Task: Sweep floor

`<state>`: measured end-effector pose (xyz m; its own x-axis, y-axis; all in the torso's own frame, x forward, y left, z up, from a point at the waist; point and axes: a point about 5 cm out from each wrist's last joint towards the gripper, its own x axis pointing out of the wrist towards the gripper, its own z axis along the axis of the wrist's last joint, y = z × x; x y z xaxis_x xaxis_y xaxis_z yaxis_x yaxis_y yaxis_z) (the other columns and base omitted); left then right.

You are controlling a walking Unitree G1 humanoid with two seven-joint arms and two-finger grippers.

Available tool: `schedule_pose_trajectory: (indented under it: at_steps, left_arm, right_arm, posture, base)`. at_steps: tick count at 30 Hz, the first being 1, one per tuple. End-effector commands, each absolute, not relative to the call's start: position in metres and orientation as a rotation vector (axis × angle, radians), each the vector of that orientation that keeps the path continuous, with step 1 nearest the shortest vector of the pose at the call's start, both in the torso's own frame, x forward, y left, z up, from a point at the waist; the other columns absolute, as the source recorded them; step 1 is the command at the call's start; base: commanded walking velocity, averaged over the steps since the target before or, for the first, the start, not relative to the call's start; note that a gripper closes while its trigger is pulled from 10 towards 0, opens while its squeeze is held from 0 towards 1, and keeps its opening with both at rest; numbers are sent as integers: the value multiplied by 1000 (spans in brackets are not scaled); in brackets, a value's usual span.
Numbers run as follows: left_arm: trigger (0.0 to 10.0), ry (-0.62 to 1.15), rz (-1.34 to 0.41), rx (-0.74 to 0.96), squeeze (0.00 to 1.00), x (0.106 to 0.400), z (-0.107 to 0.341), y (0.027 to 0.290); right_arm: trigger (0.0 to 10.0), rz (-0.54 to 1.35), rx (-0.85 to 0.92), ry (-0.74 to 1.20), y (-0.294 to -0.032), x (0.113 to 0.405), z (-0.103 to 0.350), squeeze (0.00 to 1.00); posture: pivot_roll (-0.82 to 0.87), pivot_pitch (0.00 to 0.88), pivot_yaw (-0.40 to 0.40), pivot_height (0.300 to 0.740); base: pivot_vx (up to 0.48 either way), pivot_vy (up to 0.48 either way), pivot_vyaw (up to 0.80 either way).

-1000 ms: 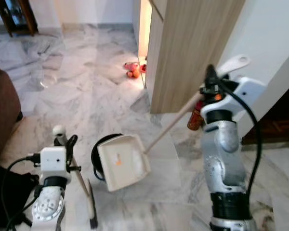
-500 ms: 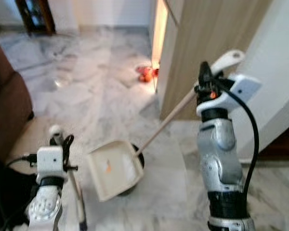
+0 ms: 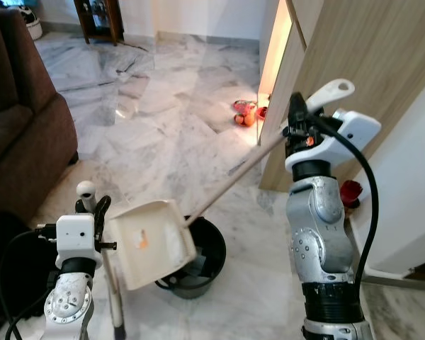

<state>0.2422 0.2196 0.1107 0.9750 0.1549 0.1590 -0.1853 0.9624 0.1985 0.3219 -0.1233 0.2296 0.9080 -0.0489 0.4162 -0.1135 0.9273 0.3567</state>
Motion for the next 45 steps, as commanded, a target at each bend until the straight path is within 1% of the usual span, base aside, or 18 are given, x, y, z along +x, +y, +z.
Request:
schedule_pose_trajectory:
  at_steps: [1,5,11,22,28,31,38,42,45]
  left_arm:
    - [10000,-195,166,217,0,243,121,218]
    - [10000,-198,166,214,0,243,121,218]
    - [10000,-202,164,211,0,244,122,217]
    - [10000,-203,158,208,0,243,121,216]
    - [10000,-201,154,206,0,243,120,215]
    - [10000,-199,150,203,0,242,119,215]
    - [10000,-198,147,206,0,242,119,214]
    - [10000,-200,146,207,0,242,119,214]
    - [10000,-201,144,206,0,242,119,213]
  right_arm:
    - [10000,23,388,-539,-129,317,251,0]
    - [10000,34,404,-587,-128,314,261,0]
    - [10000,38,405,-589,-128,314,261,0]
    - [10000,60,367,-597,-123,312,262,0]
    - [10000,96,327,-611,-115,307,263,0]
    - [10000,132,277,-631,-106,303,262,0]
    - [10000,183,210,-676,-93,297,266,0]
    - [10000,275,174,-718,-70,284,270,0]
    - [10000,312,141,-736,-60,279,269,0]
  posture:
    - [156,71,-39,740]
    - [155,70,-39,740]
    - [155,70,-39,740]
    - [154,74,-41,740]
    - [153,75,-39,740]
    - [153,75,-39,740]
    - [153,78,-39,740]
    - [152,80,-38,740]
    - [152,80,-38,740]
  base:
    - [300,0,0]
    - [299,0,0]
    - [291,0,0]
    - [0,0,0]
    - [0,0,0]
    - [0,0,0]
    - [0,0,0]
    - [0,0,0]
    - [0,0,0]
